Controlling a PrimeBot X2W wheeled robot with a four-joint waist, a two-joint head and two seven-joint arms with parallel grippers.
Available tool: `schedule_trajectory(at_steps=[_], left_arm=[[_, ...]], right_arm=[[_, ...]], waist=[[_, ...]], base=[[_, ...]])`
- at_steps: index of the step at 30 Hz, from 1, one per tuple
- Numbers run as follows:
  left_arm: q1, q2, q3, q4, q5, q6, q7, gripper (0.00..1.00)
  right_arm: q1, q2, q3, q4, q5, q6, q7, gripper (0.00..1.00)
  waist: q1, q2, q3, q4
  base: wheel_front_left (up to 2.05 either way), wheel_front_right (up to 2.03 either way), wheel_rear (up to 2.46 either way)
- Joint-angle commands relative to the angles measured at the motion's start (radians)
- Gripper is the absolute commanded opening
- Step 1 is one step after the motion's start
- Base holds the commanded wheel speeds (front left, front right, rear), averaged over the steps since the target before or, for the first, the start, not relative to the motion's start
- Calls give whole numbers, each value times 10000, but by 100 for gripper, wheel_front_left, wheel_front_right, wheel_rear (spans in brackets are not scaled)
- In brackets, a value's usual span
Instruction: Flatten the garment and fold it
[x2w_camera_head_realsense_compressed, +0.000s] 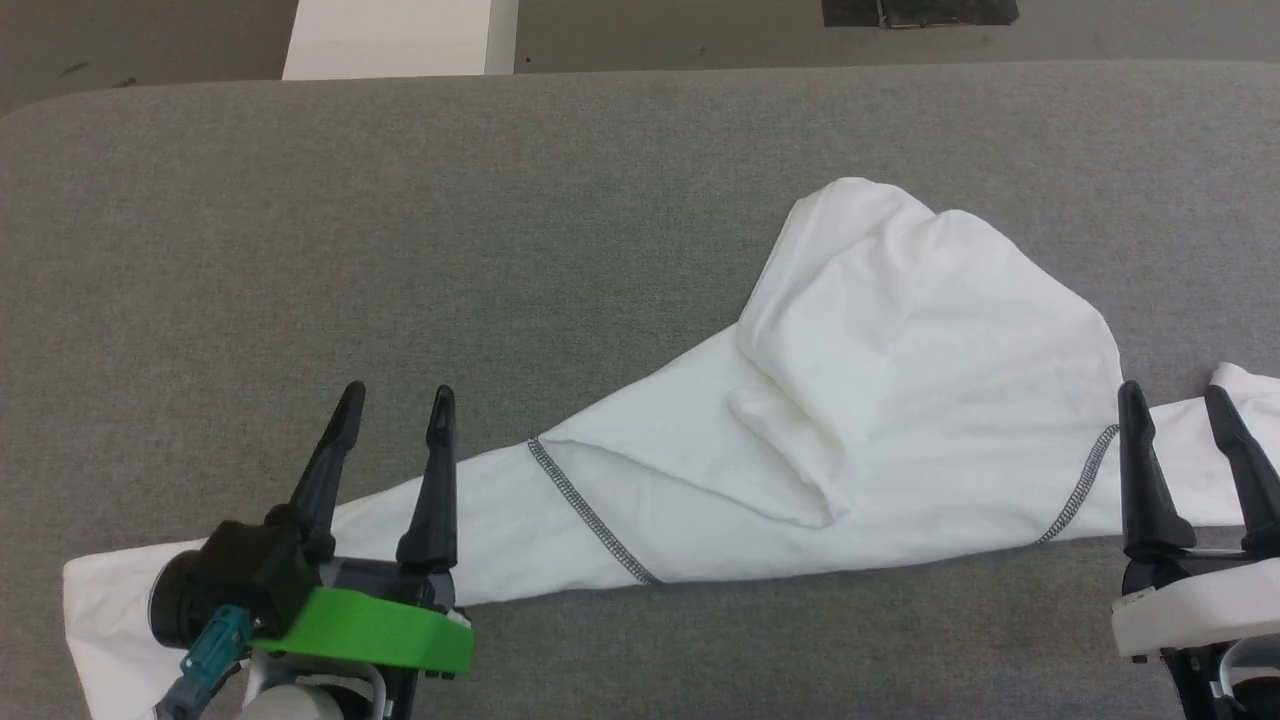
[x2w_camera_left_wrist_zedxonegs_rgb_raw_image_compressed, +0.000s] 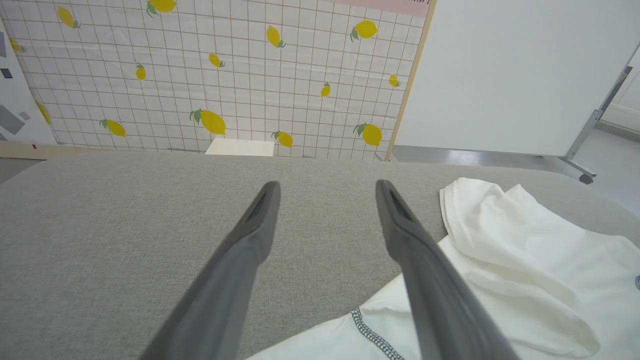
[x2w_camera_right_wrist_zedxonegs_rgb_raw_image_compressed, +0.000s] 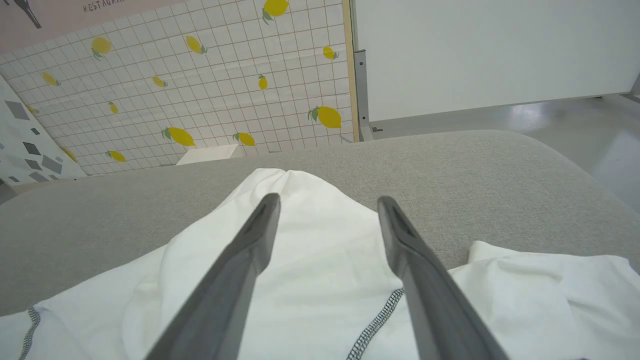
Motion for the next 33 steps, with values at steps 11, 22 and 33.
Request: schedule_trajectory(at_steps=[11,22,33], left_arm=[[-78,-684,464,781,576,-712,-85,100],[-483,-1646,649,1480,899,-1466,-87,100],[-631,-2352,1045,1977,1264,-2200,-87,100]], right_arm=[[-1785,5,1776,-462,-995,-15,2214,100],[-4543,-666,3223,1504,-1465,-15,5939,100],[-5349,-1140,3620,3285,-1481,-15,7043,41]], waist=[[0,0,336,433],[0,0,1140,1188],[0,0,1633,1718]], base=[[0,0,0],[0,0,0],[0,0,0]])
